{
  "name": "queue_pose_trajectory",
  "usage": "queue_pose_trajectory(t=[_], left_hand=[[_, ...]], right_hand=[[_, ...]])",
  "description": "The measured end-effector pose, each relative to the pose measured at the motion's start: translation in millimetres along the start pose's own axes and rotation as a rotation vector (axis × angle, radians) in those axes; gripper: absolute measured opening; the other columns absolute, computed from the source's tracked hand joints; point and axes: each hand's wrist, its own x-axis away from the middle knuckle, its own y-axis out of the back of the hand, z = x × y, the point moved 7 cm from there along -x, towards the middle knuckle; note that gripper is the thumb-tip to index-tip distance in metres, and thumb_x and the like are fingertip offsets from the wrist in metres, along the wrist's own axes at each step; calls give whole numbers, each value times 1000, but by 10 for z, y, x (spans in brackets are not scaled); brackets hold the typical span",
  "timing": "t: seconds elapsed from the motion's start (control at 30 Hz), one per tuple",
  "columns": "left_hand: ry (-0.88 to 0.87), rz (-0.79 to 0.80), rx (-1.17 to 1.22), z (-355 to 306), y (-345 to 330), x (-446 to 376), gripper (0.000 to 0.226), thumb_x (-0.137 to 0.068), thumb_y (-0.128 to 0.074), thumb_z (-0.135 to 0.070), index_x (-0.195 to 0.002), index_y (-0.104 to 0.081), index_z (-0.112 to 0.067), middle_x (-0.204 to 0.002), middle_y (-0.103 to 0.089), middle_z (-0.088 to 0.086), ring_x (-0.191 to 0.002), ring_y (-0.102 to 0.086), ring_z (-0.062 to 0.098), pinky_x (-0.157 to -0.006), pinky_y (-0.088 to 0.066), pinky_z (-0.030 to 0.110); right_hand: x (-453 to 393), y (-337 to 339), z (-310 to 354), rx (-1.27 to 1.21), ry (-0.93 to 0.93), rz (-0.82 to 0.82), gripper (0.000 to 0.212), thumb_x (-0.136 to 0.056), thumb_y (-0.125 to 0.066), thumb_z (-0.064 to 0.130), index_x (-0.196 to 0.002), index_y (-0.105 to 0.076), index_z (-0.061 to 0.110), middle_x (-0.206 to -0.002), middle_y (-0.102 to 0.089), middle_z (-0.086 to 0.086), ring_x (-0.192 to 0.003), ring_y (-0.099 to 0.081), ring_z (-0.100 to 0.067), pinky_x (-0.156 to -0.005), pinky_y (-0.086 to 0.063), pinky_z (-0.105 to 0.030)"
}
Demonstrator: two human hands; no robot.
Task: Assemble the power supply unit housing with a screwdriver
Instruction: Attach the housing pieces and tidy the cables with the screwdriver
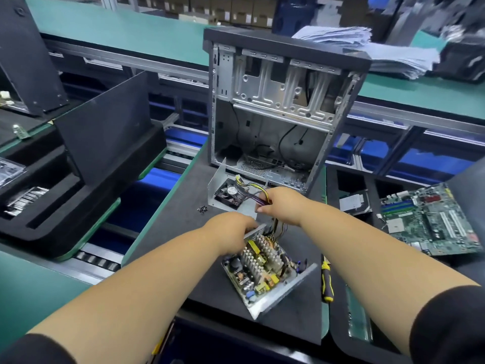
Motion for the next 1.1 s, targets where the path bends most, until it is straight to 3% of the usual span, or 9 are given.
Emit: queue_pose_trajectory(t=[0.2, 0.37, 0.47, 0.57, 0.73, 0.83, 0.93, 1.03, 1.1], left_hand=[[-199, -119, -288, -160, 106, -211, 61, -88, -51, -11, -134, -48, -51, -121, -65, -6, -109, -61, 23, -69, -43, 30], [-222, -296, -410, -322, 180, -363, 37, -84, -56, -12, -109, -65, -38, -96, -69, -5, -91, -65, 23, -68, -37, 30], [-86, -346, -241, -200, 236, -385, 15, -85, -62, -23, -99, -64, -29, -97, -65, -5, -91, -61, 22, -73, -46, 32], [41, -345, -37, -22, 220, -290, 15, -83, -69, -32, -92, -58, -30, -96, -61, -8, -90, -59, 18, -71, -47, 31], [283, -406, 218, 322, 217, 51, 15, -83, -65, -31, -78, -52, -32, -83, -61, -11, -84, -60, 16, -73, -51, 32], [469, -333, 244, 505, 129, 293, 14, -86, -63, -40, -83, -56, -28, -92, -64, -5, -87, -60, 19, -74, -49, 32], [619, -134, 210, 540, -38, 484, 41, -93, -52, -49, -110, -60, -12, -93, -69, 3, -85, -64, 21, -71, -46, 29], [718, 119, 674, 332, -383, 656, 60, -98, -44, -54, -131, -46, -3, -73, -70, 9, -55, -63, 16, -51, -48, 23], [716, 132, 922, 184, -492, 707, 63, -96, -50, -53, -135, -42, -4, -81, -70, 16, -57, -66, 16, -54, -52, 24]], right_hand=[[151, -74, -273, -2, -20, 29, 9, -92, -64, 24, -100, -69, 22, -96, -71, 0, -90, -63, -20, -85, -51, -35], [277, -127, -478, 58, -30, 12, 18, -85, -73, 36, -87, -63, 21, -78, -61, 6, -76, -56, -18, -61, -41, -29], [288, -182, -545, 161, -54, -8, 28, -84, -74, 40, -78, -54, 21, -69, -50, 8, -71, -51, -19, -57, -33, -31], [273, -230, -493, 216, -43, -27, 39, -87, -70, 43, -68, -43, 23, -68, -48, 5, -63, -45, -15, -53, -30, -32], [319, -289, -443, 271, -58, -59, 29, -97, -59, 37, -79, -48, 17, -71, -45, 2, -76, -49, -25, -63, -38, -34], [399, -295, -476, 291, -70, -99, 24, -100, -54, 36, -89, -52, 14, -77, -51, -1, -80, -51, -26, -64, -39, -34], [484, -287, -528, 301, -99, -137, 24, -101, -53, 33, -107, -60, 11, -99, -64, -8, -93, -59, -29, -68, -44, -34], [555, -286, -555, 275, -132, -173, 31, -100, -54, 34, -121, -60, 11, -114, -65, -9, -104, -60, -29, -76, -49, -35], [591, -298, -572, 255, -150, -183, 30, -100, -55, 34, -120, -61, 12, -115, -65, -9, -103, -60, -29, -77, -50, -34]])
